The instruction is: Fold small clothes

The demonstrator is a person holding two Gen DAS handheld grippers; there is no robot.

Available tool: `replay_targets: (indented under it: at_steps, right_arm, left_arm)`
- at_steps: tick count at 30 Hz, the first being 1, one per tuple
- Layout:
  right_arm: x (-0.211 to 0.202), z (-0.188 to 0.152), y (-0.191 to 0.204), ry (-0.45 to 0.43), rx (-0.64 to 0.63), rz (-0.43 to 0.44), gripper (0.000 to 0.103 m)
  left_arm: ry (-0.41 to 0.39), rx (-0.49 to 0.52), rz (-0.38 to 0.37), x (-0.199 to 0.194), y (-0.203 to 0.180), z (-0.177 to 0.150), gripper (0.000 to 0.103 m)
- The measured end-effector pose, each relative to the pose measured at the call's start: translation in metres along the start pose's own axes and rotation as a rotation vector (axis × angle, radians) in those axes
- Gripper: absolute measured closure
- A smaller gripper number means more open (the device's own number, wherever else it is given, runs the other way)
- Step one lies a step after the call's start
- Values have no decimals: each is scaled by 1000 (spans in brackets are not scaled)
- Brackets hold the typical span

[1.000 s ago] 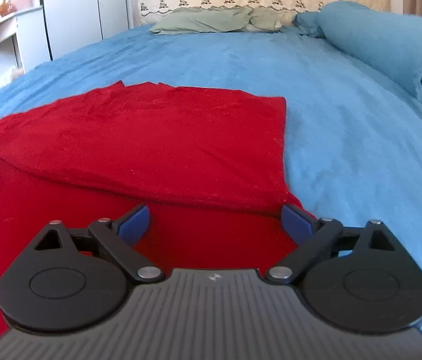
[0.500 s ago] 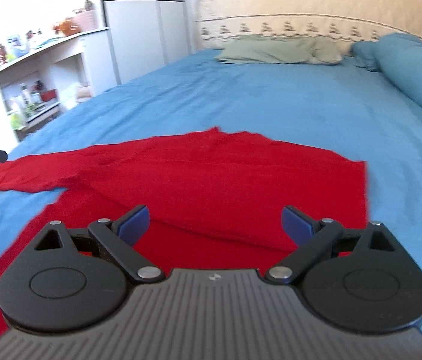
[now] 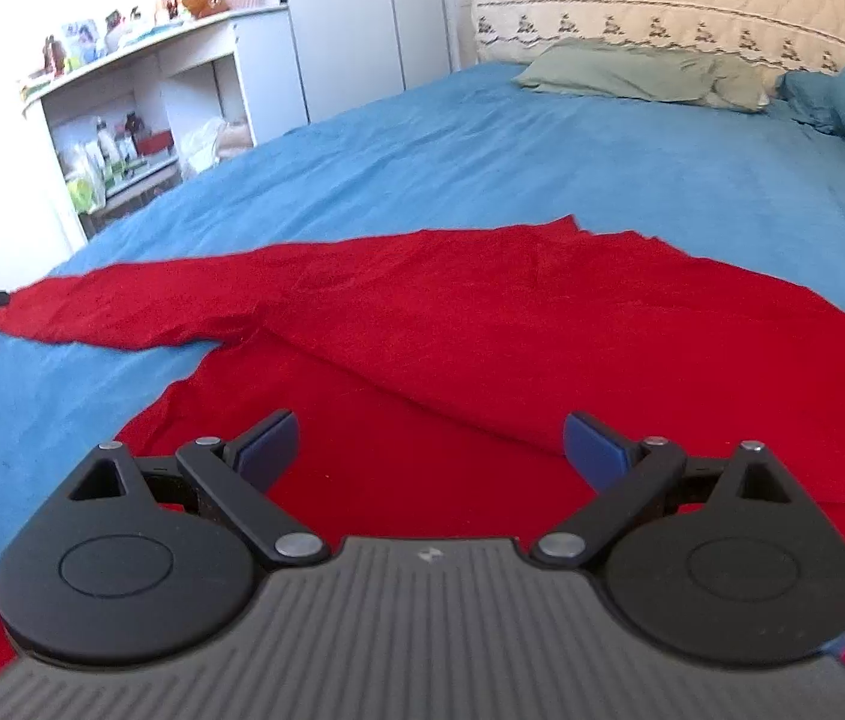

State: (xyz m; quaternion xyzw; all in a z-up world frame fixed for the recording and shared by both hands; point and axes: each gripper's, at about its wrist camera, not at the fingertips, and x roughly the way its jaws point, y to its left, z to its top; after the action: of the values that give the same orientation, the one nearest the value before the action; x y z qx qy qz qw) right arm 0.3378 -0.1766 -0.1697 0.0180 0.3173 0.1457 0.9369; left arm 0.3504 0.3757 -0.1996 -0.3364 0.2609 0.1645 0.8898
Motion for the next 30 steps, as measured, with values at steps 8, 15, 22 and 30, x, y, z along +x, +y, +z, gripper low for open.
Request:
replay_targets:
  at_steps: [8,15,22,30]
  right_arm:
    - [30,-5,26,31,-16,-22,0]
    - [41,-12,31,52,9,-22,0]
    - [36,-7,22,42,18,-53,0]
    - [10,1,-9,-6,72,-75,0]
  left_arm:
    - [-24,-58,49,19,13,8,96]
    - [-40,3,52,14,0,12,98]
    - [-87,130,-62,-19,-63,22,98]
    - [-128,390,-383,-73,-232,-11,98]
